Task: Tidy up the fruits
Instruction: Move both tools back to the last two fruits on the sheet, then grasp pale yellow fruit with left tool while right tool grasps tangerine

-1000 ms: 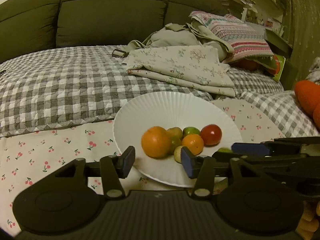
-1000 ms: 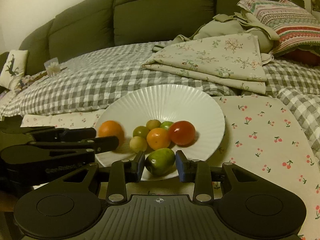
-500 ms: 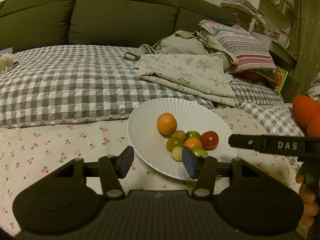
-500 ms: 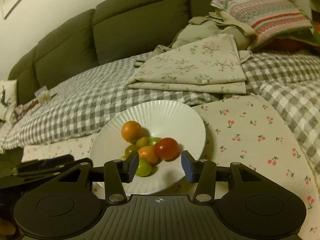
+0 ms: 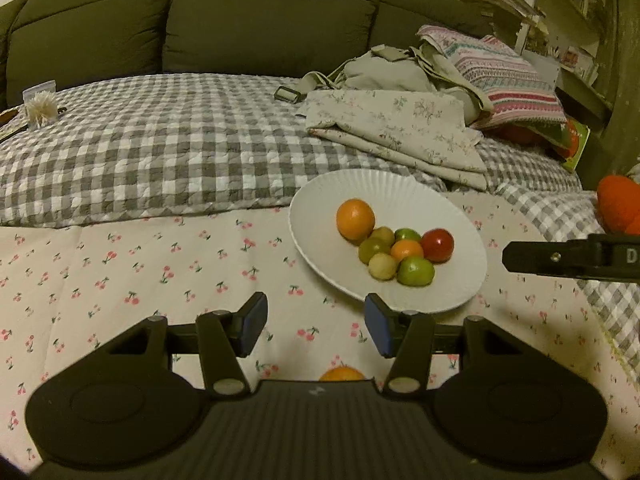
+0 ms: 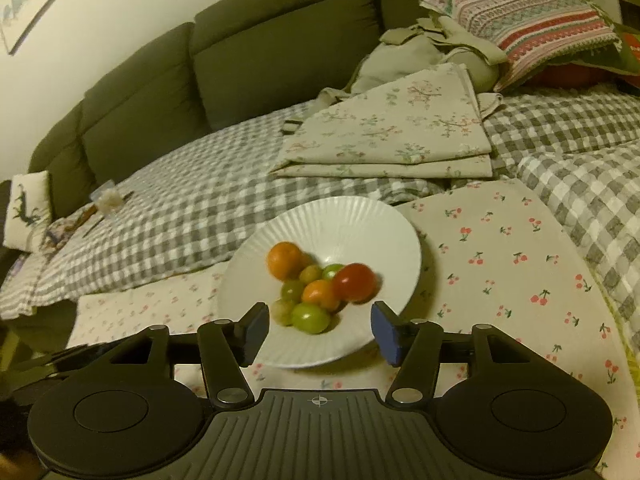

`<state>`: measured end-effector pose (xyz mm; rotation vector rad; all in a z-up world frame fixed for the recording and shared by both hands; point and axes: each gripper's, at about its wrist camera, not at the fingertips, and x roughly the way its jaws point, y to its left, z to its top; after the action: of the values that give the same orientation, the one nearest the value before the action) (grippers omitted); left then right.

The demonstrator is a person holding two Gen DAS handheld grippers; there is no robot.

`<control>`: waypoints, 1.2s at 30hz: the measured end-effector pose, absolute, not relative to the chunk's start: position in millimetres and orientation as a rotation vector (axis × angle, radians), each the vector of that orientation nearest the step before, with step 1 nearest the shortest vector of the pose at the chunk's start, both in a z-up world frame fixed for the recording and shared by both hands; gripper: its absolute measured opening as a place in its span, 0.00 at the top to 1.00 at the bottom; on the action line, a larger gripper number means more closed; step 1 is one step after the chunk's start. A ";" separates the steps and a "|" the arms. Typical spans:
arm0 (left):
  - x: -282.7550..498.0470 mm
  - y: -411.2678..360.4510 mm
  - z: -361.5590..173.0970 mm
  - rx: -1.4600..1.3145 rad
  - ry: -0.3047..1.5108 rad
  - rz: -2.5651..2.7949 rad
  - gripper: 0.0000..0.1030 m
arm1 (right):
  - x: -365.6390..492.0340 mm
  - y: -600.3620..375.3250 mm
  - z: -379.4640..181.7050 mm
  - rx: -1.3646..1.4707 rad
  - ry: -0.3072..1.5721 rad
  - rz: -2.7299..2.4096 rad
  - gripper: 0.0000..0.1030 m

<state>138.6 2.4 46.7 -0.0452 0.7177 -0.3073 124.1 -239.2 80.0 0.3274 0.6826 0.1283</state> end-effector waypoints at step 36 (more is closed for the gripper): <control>84.1 14.3 -2.4 -0.051 0.876 -0.213 0.47 | 91.6 -169.6 60.6 0.240 0.820 0.366 0.24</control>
<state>84.1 14.3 -2.4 -0.0511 0.8765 -0.2126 91.6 -169.6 60.6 0.2402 0.8197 0.3658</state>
